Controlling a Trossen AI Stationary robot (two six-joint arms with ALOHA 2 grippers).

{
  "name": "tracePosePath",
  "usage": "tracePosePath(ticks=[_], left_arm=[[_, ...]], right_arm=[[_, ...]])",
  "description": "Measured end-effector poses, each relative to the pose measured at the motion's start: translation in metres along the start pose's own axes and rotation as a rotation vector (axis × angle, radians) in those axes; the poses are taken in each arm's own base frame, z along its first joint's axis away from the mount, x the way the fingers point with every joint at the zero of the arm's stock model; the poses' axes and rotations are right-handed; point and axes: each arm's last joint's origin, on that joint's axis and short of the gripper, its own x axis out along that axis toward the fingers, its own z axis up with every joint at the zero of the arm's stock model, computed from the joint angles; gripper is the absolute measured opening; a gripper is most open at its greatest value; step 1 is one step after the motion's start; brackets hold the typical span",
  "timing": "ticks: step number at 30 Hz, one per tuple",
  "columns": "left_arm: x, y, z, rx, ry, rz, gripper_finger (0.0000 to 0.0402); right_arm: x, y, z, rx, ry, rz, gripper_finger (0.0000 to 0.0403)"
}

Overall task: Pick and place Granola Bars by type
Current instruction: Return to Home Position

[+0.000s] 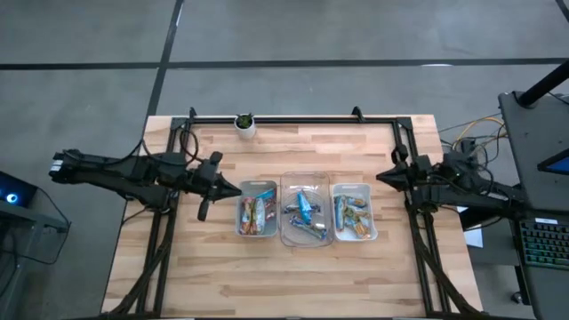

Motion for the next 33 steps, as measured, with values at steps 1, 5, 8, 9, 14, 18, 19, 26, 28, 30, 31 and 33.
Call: tracePosePath(ticks=[1,5,8,9,14,18,19,26,28,30,31,33], left_arm=[[0.001,0.001,-0.005,0.005,-0.018,-0.002,0.0],[0.005,0.004,-0.032,0.025,-0.112,-0.036,0.0],[0.006,0.007,-0.054,0.024,-0.196,-0.06,0.0],[0.005,0.008,-0.061,0.016,-0.21,-0.068,0.0],[0.0,0.014,-0.094,-0.012,-0.209,-0.072,0.0],[-0.012,0.015,-0.106,-0.029,-0.259,-0.081,0.0],[-0.015,0.016,-0.108,-0.029,-0.275,-0.084,0.0],[-0.025,0.02,-0.134,-0.023,-0.326,-0.09,0.0],[-0.026,0.021,-0.139,-0.019,-0.335,-0.091,0.0],[-0.026,0.022,-0.145,-0.02,-0.337,-0.081,0.0],[-0.027,0.022,-0.147,-0.021,-0.344,-0.076,0.0],[-0.027,0.023,-0.15,-0.021,-0.354,-0.076,0.0]], right_arm=[[0.0,-0.001,-0.005,0.005,-0.016,0.003,0.0009],[0.002,-0.005,-0.025,0.034,-0.027,0.005,0.0009],[0.005,-0.007,-0.038,0.047,-0.028,0.006,0.0009],[0.006,-0.008,-0.042,0.048,-0.024,0.006,0.0009],[0.009,-0.01,-0.053,0.065,-0.019,0.006,0.0009],[0.009,-0.011,-0.059,0.098,-0.002,0.003,0.0009],[0.01,-0.011,-0.059,0.098,-0.004,0.004,0.0009],[0.009,-0.011,-0.058,0.057,-0.007,0.004,0.0009],[0.009,-0.011,-0.057,0.044,-0.007,0.004,0.0009],[0.009,-0.011,-0.057,0.036,-0.008,0.003,0.0009],[0.009,-0.011,-0.058,0.031,-0.006,0.003,0.0009],[0.01,-0.012,-0.059,0.026,-0.002,0.002,0.0009]])
